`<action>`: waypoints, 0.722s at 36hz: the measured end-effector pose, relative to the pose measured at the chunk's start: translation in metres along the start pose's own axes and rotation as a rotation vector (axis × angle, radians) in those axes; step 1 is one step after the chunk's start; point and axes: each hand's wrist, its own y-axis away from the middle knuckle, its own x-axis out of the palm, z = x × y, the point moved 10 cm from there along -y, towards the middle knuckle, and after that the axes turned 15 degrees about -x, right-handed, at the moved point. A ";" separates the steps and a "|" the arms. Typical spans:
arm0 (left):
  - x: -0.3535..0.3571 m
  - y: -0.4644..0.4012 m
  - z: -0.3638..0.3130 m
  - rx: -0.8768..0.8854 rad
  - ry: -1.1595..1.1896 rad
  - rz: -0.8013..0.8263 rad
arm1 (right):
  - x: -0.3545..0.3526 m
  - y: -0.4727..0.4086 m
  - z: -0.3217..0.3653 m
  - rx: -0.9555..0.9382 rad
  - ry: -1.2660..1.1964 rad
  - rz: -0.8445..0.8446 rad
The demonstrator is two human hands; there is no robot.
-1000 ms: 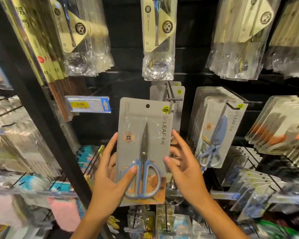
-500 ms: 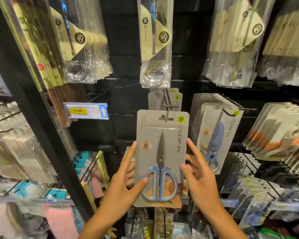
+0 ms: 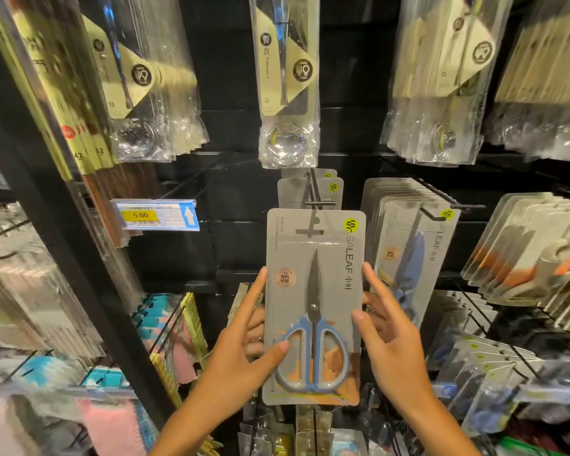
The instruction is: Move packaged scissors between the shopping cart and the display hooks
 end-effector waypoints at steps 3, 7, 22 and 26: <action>0.000 0.001 -0.002 0.015 0.006 0.002 | -0.001 0.001 0.001 -0.001 -0.006 -0.013; 0.002 0.004 -0.006 0.044 0.018 0.001 | -0.004 0.001 0.003 -0.014 -0.022 -0.051; -0.001 -0.011 -0.001 -0.015 0.013 -0.006 | 0.000 -0.009 -0.011 -0.033 -0.040 -0.021; 0.000 -0.018 0.000 -0.037 0.012 0.016 | 0.002 -0.014 -0.016 -0.023 -0.077 -0.010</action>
